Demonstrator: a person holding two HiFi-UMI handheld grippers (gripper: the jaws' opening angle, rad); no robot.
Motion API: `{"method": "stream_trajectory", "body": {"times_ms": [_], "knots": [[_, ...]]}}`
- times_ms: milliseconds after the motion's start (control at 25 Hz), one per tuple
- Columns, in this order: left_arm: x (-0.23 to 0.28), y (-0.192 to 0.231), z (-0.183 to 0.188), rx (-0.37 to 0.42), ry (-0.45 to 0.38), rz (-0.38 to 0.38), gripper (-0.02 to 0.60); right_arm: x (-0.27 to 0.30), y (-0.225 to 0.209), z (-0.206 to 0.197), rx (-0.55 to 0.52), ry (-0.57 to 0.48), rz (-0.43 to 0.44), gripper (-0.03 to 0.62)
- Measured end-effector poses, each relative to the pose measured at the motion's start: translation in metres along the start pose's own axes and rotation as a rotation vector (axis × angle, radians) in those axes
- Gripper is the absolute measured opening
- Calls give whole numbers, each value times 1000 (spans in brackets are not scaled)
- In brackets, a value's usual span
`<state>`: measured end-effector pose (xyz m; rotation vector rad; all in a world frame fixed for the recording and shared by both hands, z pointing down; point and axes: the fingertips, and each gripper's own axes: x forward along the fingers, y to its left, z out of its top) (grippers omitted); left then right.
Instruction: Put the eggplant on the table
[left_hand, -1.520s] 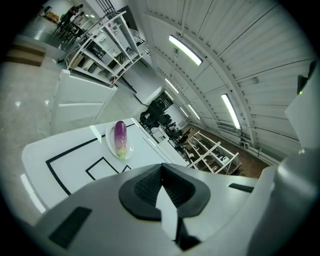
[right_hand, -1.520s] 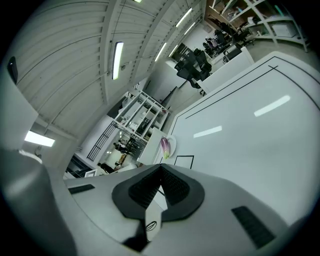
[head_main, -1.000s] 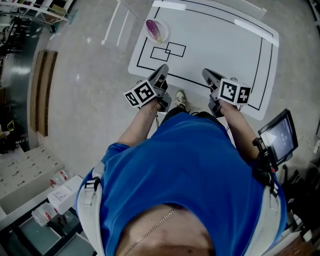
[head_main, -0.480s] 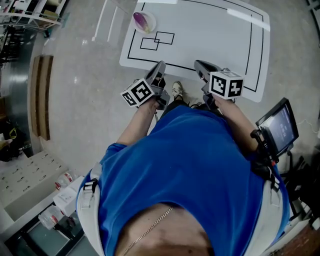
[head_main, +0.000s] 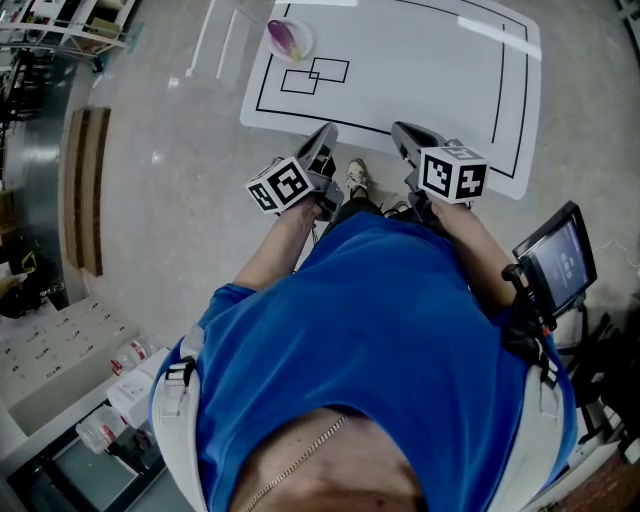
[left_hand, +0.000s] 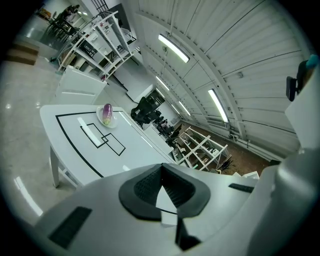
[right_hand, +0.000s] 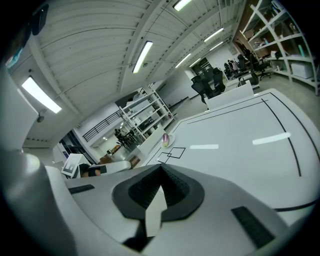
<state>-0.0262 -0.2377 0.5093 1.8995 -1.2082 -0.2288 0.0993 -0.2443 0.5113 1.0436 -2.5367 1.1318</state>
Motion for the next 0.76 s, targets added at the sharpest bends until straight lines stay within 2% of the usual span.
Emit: {"method": "stream_trajectory", "body": {"times_ms": [760], "knots": [[-5, 4, -9, -10, 21, 26, 8, 9, -1, -13, -27, 49, 2, 2]]}}
